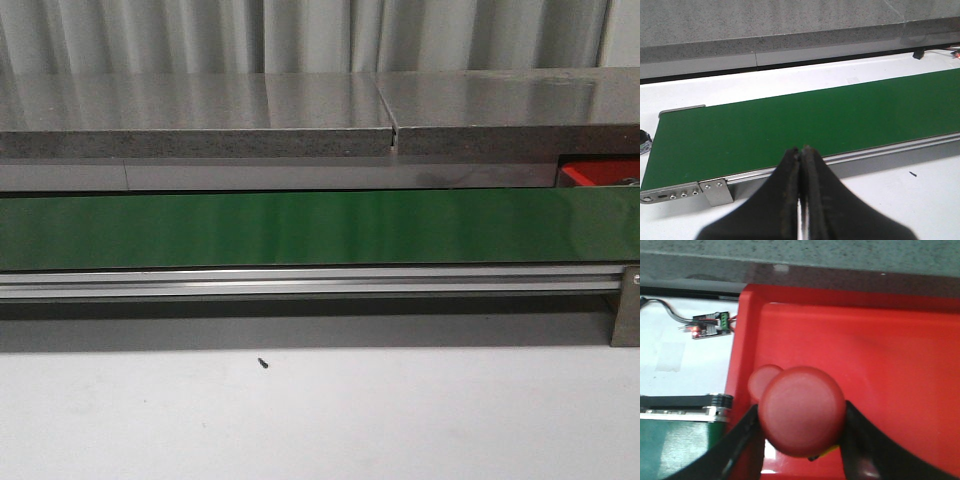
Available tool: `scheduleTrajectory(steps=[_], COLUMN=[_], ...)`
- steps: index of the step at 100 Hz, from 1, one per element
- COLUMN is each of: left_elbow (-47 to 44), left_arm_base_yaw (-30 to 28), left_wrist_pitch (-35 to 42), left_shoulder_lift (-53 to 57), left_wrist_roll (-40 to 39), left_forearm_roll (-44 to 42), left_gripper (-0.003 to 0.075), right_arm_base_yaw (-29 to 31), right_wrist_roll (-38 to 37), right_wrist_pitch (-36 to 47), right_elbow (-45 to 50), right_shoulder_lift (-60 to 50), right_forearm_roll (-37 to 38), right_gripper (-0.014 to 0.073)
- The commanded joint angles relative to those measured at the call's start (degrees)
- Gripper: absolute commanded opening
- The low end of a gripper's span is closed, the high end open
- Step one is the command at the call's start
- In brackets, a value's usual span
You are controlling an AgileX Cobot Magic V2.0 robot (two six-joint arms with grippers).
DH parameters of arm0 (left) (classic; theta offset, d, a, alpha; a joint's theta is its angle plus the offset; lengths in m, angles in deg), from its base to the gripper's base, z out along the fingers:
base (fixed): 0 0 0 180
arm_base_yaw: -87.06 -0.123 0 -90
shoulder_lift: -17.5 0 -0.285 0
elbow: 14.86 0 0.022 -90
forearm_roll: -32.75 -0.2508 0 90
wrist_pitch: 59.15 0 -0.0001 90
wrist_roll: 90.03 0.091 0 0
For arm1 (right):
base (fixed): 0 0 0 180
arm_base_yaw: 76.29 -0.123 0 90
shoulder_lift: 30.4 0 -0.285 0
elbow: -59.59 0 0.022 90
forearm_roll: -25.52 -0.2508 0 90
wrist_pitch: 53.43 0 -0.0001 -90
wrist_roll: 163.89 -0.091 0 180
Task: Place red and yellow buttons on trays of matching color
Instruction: 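Carry the red button into the red tray and open the right gripper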
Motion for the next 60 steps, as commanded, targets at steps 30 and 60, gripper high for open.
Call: scheduleTrajectory(steps=[30,60], left_elbow=[1.51,1.51], left_arm_base_yaw=[0.41,0.41], left_wrist_pitch=[4.00,4.00], left_shoulder_lift=[-0.52,-0.52], left_wrist_roll=[-0.12,-0.12], left_forearm_roll=[0.87,0.87], left_gripper=[-0.0019,-0.0019], right_arm_base_yaw=[0.96,0.96], right_wrist_roll=[-0.19,-0.19], right_wrist_pitch=[11.59,15.59], right_elbow=[-1.59,-1.59], right_shoulder_lift=[4.55,8.44], right_forearm_roll=[-1.50,-4.34], right_gripper=[0.0030,0.0030])
